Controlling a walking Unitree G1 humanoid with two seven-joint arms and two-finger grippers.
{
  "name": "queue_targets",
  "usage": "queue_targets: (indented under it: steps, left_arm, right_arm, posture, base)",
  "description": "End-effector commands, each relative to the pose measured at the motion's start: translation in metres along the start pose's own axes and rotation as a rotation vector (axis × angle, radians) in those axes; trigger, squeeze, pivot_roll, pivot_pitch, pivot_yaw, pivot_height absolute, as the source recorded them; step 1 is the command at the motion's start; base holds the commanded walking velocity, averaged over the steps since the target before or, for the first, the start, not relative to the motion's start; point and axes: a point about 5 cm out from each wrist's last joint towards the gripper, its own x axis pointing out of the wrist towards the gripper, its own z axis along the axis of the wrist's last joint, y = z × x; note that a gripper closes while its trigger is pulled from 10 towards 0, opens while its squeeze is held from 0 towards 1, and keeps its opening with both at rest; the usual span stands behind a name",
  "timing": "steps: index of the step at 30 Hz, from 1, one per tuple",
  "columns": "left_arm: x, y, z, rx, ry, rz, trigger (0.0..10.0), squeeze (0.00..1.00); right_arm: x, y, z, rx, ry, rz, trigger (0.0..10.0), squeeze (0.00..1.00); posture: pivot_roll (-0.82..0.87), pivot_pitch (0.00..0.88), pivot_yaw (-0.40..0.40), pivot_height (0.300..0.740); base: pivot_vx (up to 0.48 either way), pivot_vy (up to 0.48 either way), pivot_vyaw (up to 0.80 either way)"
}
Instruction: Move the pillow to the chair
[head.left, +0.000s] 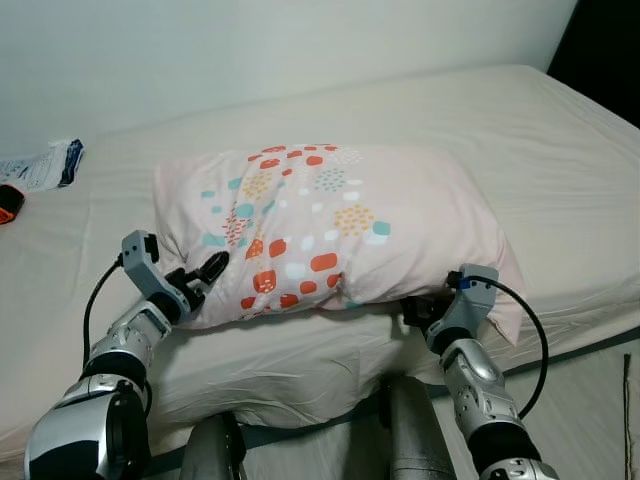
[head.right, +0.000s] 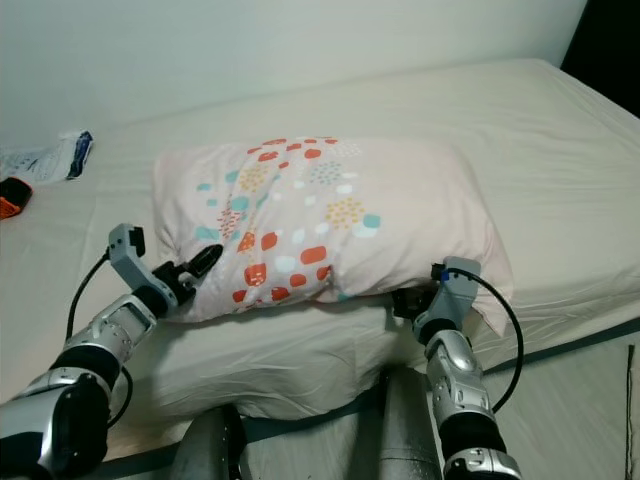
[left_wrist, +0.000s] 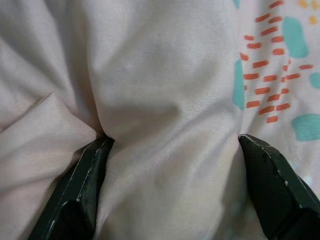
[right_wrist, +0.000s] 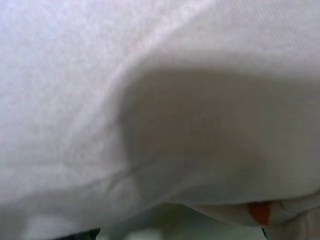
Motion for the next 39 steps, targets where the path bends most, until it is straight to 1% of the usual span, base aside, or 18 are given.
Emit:
queue_targets:
  steps: [1, 4, 7, 11, 12, 16, 17, 18, 20, 21, 23, 26, 27, 31, 32, 35, 36, 39]
  left_arm:
    - [-0.004, 0.005, -0.023, 0.017, 0.104, 0.052, 0.0, 0.61]
    - [-0.005, 0.007, -0.024, 0.025, 0.113, 0.069, 0.0, 0.61]
    - [-0.006, 0.007, -0.022, 0.018, 0.108, 0.069, 0.0, 0.6]
    - [-0.005, 0.007, -0.02, 0.011, 0.091, 0.07, 0.0, 0.61]
    - [-0.005, 0.007, -0.016, 0.007, 0.074, 0.068, 0.0, 0.61]
    - [-0.005, 0.008, -0.012, 0.004, 0.051, 0.067, 0.0, 0.6]
    - [-0.005, 0.008, -0.01, 0.008, 0.042, 0.068, 0.0, 0.59]
    - [-0.005, 0.008, -0.01, 0.008, 0.042, 0.068, 0.0, 0.59]
    - [-0.008, 0.012, -0.004, 0.023, 0.021, 0.088, 0.0, 0.57]
    - [-0.008, 0.012, -0.004, 0.023, 0.021, 0.088, 0.0, 0.57]
    - [-0.012, 0.018, 0.002, 0.024, -0.006, 0.11, 0.0, 0.55]
    - [-0.015, 0.021, 0.005, 0.023, -0.02, 0.121, 0.0, 0.49]
    - [-0.019, 0.025, 0.009, 0.023, -0.038, 0.141, 0.0, 0.41]
    - [-0.024, 0.032, 0.013, 0.021, -0.064, 0.168, 0.0, 0.35]
    - [-0.026, 0.034, 0.014, 0.01, -0.072, 0.175, 0.0, 0.29]
    - [-0.026, 0.034, 0.014, 0.01, -0.072, 0.175, 0.0, 0.29]
    - [-0.025, 0.033, 0.013, -0.002, -0.076, 0.172, 0.0, 0.29]
    - [-0.024, 0.031, 0.011, -0.016, -0.076, 0.164, 0.0, 0.28]
  right_arm:
    - [-0.002, 0.0, 0.0, 0.002, -0.015, -0.011, 10.0, 0.0]
    - [-0.002, -0.001, -0.001, -0.001, -0.009, -0.015, 10.0, 0.0]
    - [-0.009, -0.009, -0.027, -0.09, 0.169, -0.07, 10.0, 0.0]
    - [-0.016, -0.017, -0.04, -0.14, 0.245, -0.126, 10.0, 0.0]
    - [-0.021, -0.023, -0.044, -0.191, 0.244, -0.156, 10.0, 0.0]
    - [-0.028, -0.03, -0.046, -0.261, 0.225, -0.193, 10.0, 0.0]
    - [-0.033, -0.035, -0.048, -0.324, 0.215, -0.225, 10.0, 0.0]
    - [-0.033, -0.035, -0.048, -0.324, 0.215, -0.225, 10.0, 0.0]
    - [-0.047, -0.046, -0.049, -0.415, 0.166, -0.324, 10.0, 0.0]
    - [-0.047, -0.046, -0.049, -0.415, 0.166, -0.324, 10.0, 0.0]
    - [-0.055, -0.041, -0.043, -0.484, 0.068, -0.324, 10.0, 0.0]
    - [-0.06, -0.038, -0.043, -0.472, 0.046, -0.34, 10.0, 0.0]
    - [-0.067, -0.037, -0.044, -0.474, 0.024, -0.359, 10.0, 0.0]
    - [-0.083, -0.038, -0.045, -0.498, -0.015, -0.4, 10.0, 0.0]
    - [-0.103, -0.04, -0.044, -0.611, -0.073, -0.418, 10.0, 0.0]
    - [-0.103, -0.04, -0.044, -0.611, -0.073, -0.418, 10.0, 0.0]
    - [-0.113, -0.041, -0.042, -0.657, -0.106, -0.435, 10.0, 0.0]
    - [-0.12, -0.042, -0.038, -0.651, -0.141, -0.463, 10.0, 0.0]
  posture:
    - [-0.11, 0.144, 0.078, 0.565]
    - [-0.11, 0.144, 0.078, 0.565]
    - [-0.11, 0.135, 0.074, 0.565]
    - [-0.11, 0.133, 0.074, 0.565]
    - [-0.11, 0.128, 0.074, 0.565]
    - [-0.11, 0.124, 0.074, 0.565]
    - [-0.11, 0.119, 0.073, 0.565]
    - [-0.11, 0.119, 0.073, 0.565]
    - [-0.11, 0.115, 0.073, 0.565]
    - [-0.11, 0.115, 0.073, 0.565]
    - [-0.11, 0.111, 0.074, 0.565]
    - [-0.11, 0.108, 0.074, 0.565]
    - [-0.1, 0.106, 0.074, 0.565]
    - [-0.1, 0.103, 0.075, 0.565]
    - [-0.1, 0.104, 0.08, 0.565]
    - [-0.1, 0.104, 0.08, 0.565]
    - [-0.11, 0.107, 0.081, 0.565]
    - [-0.11, 0.105, 0.083, 0.565]
  base:
    - [0.0, 0.0, 0.0]
    - [0.0, 0.0, 0.0]
    - [0.0, 0.0, 0.0]
    - [0.0, 0.0, 0.0]
    - [0.0, 0.0, 0.0]
    - [0.0, 0.0, 0.0]
    - [0.0, 0.0, 0.0]
    - [0.0, 0.0, 0.0]
    - [0.0, 0.0, 0.0]
    - [0.0, 0.0, 0.0]
    - [0.0, 0.0, 0.0]
    - [0.0, 0.0, 0.0]
    - [0.0, 0.0, 0.0]
    - [0.0, 0.0, 0.0]
    - [0.0, 0.0, 0.0]
    - [0.0, 0.0, 0.0]
    - [0.0, 0.0, 0.0]
    - [0.0, 0.0, 0.0]
